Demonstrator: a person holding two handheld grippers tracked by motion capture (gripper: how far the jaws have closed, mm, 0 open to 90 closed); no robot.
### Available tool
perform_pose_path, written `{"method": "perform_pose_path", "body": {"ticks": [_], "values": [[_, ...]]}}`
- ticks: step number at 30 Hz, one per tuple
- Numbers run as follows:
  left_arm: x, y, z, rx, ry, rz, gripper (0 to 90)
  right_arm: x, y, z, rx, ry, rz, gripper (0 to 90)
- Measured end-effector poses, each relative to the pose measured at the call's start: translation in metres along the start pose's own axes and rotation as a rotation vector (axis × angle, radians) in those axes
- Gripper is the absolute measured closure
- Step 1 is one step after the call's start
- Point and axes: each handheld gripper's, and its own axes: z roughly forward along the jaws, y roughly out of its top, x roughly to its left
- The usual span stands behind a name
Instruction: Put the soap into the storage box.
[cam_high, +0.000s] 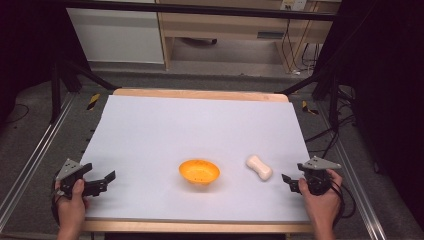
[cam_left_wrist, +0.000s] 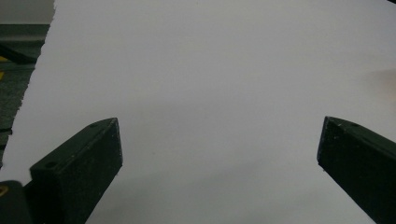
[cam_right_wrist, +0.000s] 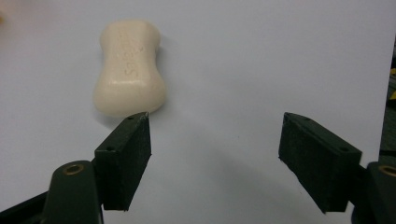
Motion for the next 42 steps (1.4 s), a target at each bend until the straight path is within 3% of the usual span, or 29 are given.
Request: {"method": "perform_pose_path", "body": {"ticks": [3, 8, 9, 13, 15, 27, 42], "values": [[0.0, 0.0, 0.0, -0.003, 0.001, 0.004, 0.0, 0.003, 0.008, 0.004, 0.058, 0.026, -0.022, 27.0], [0.0, 0.0, 0.0, 0.001, 0.0, 0.003, 0.0, 0.003, 0.014, 0.007, 0.098, 0.047, -0.054, 32.7], [0.0, 0.0, 0.0, 0.0, 0.0, 0.003, 0.0, 0.003, 0.018, 0.008, 0.11, 0.075, -0.057, 32.7], [0.0, 0.0, 0.0, -0.002, 0.003, 0.007, 0.0, 0.002, 0.022, 0.01, 0.128, 0.088, -0.055, 29.6], [0.0, 0.0, 0.0, -0.002, 0.004, 0.012, 0.0, 0.002, 0.027, 0.012, 0.163, 0.096, -0.069, 26.5], [0.0, 0.0, 0.0, 0.0, 0.003, 0.012, 0.0, 0.006, 0.041, 0.024, 0.25, 0.101, -0.114, 19.4], [0.0, 0.0, 0.0, -0.001, 0.0, 0.012, 0.0, 0.022, 0.067, 0.041, 0.349, 0.105, -0.165, 12.6]]}}
